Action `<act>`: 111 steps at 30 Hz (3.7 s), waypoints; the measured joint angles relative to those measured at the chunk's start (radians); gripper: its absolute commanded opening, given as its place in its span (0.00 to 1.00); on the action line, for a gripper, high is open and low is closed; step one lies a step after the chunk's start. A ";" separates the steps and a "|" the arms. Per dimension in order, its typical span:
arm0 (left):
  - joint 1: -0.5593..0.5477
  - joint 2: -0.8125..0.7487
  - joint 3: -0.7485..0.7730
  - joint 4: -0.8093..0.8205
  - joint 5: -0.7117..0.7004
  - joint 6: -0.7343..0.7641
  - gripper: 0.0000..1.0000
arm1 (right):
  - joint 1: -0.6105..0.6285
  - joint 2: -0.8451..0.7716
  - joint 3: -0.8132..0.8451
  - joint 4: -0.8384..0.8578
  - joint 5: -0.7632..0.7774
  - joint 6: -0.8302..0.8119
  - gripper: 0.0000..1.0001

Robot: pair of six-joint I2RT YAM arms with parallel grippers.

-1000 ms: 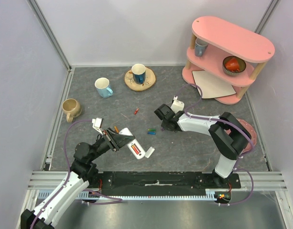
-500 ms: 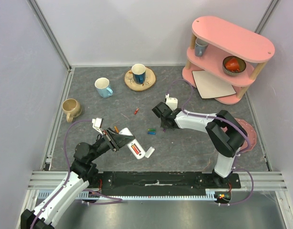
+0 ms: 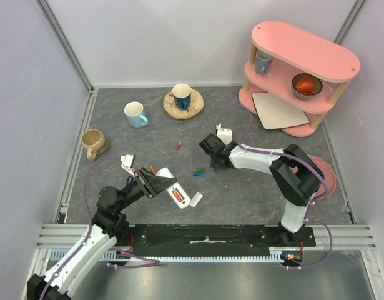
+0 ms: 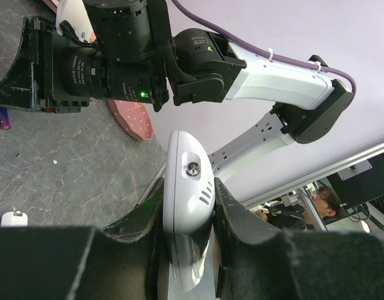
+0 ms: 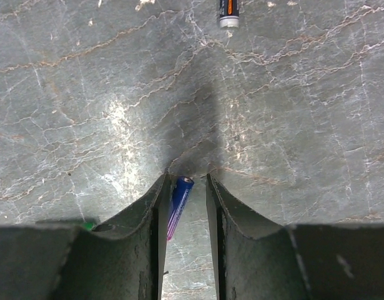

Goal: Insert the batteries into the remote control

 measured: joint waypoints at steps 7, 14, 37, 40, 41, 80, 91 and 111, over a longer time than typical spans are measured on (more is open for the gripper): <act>0.000 0.000 0.000 0.000 0.000 0.000 0.02 | 0.017 -0.001 0.000 0.000 -0.015 0.020 0.37; 0.000 0.000 0.000 0.000 0.000 0.000 0.02 | 0.021 -0.012 -0.013 0.000 -0.027 0.040 0.22; 0.000 0.046 0.000 0.001 -0.002 0.000 0.02 | 0.002 -0.033 -0.060 0.098 -0.098 -0.267 0.00; 0.000 0.046 0.000 0.001 -0.008 0.000 0.02 | -0.002 -0.035 -0.066 0.114 -0.114 -0.306 0.00; 0.000 0.046 0.000 0.001 -0.010 0.000 0.02 | -0.004 -0.035 -0.066 0.117 -0.123 -0.318 0.00; 0.000 0.075 0.000 0.016 -0.018 0.001 0.02 | -0.050 0.032 0.037 0.066 -0.278 -0.423 0.00; 0.000 0.163 0.000 0.037 -0.018 0.009 0.02 | 0.058 -0.343 -0.175 0.039 -0.227 -0.446 0.00; -0.003 0.792 -0.002 0.682 0.022 -0.003 0.02 | 0.389 -0.896 -0.357 0.271 -0.073 -0.460 0.00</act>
